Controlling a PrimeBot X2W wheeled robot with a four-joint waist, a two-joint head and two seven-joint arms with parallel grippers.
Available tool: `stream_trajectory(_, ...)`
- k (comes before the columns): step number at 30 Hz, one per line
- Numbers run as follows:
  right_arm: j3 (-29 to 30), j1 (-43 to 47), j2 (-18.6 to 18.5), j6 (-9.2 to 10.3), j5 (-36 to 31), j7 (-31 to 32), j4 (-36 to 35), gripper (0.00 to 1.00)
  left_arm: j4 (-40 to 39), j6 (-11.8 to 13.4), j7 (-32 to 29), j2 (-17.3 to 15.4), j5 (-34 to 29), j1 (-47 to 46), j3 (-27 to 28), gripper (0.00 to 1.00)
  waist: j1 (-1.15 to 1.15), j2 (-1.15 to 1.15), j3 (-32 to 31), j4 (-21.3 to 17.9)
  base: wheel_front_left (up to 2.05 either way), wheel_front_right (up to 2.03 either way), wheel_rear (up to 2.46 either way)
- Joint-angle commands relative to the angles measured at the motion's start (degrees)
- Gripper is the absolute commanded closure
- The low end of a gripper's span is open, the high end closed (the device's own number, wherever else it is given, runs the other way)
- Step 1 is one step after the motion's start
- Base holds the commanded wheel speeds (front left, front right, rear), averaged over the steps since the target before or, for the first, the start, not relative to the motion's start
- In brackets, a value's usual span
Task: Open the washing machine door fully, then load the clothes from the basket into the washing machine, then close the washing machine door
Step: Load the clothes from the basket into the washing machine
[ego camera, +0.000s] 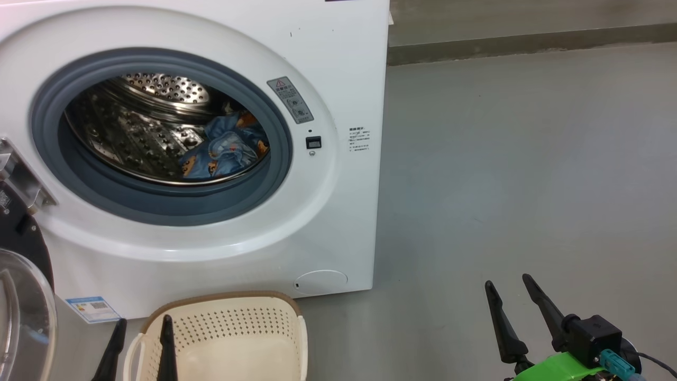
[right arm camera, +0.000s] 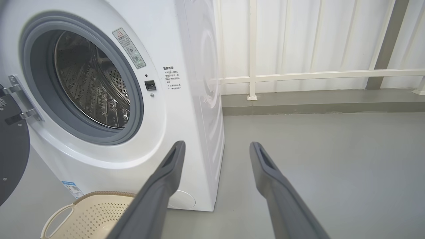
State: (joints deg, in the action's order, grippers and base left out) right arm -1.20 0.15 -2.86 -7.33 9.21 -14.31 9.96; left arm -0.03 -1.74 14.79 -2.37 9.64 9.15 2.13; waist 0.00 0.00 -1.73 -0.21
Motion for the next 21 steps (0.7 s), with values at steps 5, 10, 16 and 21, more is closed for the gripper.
stream_trajectory(5, -1.03, -0.98, -0.02, -0.16, -0.74, -0.69, -1.39, 0.00, -1.50, 0.75, 0.21, -0.51, -0.35, -1.38, 1.20, 0.00, 0.00, 0.00, 0.00, 0.25, 0.00, 0.00, 0.00)
stream_trajectory(10, -1.08, -0.97, -0.02, -0.16, -0.64, -0.69, -1.37, 0.00, -1.36, 0.97, 0.21, -0.51, -0.04, -1.46, 0.93, 0.00, 0.00, 0.00, 0.20, 0.37, 0.00, 0.00, 0.00)
stream_trajectory(16, -1.19, -1.10, -0.02, -0.16, -0.56, -0.69, -1.27, 0.00, -1.52, 1.32, 0.21, -0.51, 0.52, -1.76, 0.80, 0.00, 0.00, 0.00, 0.54, 0.39, 0.00, 0.00, 0.00)
stream_trajectory(21, -1.12, -1.19, -0.02, -0.16, -0.56, -0.69, -1.13, 0.00, -1.58, 1.43, 0.21, -0.51, 0.58, -1.77, 0.95, 0.00, 0.00, 0.00, 0.52, 0.35, 0.00, 0.00, 0.00)
